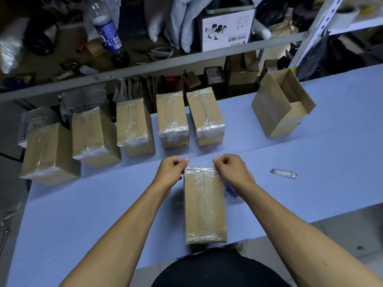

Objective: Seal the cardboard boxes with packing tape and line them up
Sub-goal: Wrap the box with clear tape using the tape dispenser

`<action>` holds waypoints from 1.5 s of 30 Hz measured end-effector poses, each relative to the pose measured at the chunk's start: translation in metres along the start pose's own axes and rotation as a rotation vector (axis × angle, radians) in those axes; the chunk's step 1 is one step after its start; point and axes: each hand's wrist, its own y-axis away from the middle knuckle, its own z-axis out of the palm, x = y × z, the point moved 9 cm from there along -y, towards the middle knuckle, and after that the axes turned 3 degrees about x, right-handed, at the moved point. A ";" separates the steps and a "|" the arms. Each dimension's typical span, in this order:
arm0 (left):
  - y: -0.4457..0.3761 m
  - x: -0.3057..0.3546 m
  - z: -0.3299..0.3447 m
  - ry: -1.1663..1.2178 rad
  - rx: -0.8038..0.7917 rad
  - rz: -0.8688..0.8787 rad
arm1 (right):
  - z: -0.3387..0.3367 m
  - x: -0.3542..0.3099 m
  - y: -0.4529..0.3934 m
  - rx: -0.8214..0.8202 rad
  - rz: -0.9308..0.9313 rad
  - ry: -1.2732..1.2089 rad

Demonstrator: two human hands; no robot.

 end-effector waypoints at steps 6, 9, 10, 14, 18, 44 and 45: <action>0.008 0.033 -0.018 0.070 0.182 0.183 | -0.007 -0.031 0.002 0.151 -0.151 -0.053; 0.015 0.040 -0.023 0.131 0.253 0.212 | -0.014 -0.044 0.003 0.207 -0.240 -0.178; 0.018 0.038 -0.025 0.144 0.286 0.199 | -0.015 -0.047 0.004 0.216 -0.268 -0.190; 0.036 0.027 -0.031 0.284 0.444 0.156 | -0.011 -0.040 0.011 0.193 -0.265 -0.310; 0.046 0.017 -0.032 0.290 0.547 0.195 | -0.013 -0.033 0.014 0.234 -0.221 -0.392; 0.084 0.009 -0.029 0.085 0.677 0.445 | 0.010 -0.025 0.028 0.092 -0.306 -0.377; 0.085 0.004 -0.028 0.136 0.663 0.422 | 0.011 -0.021 0.029 0.077 -0.304 -0.386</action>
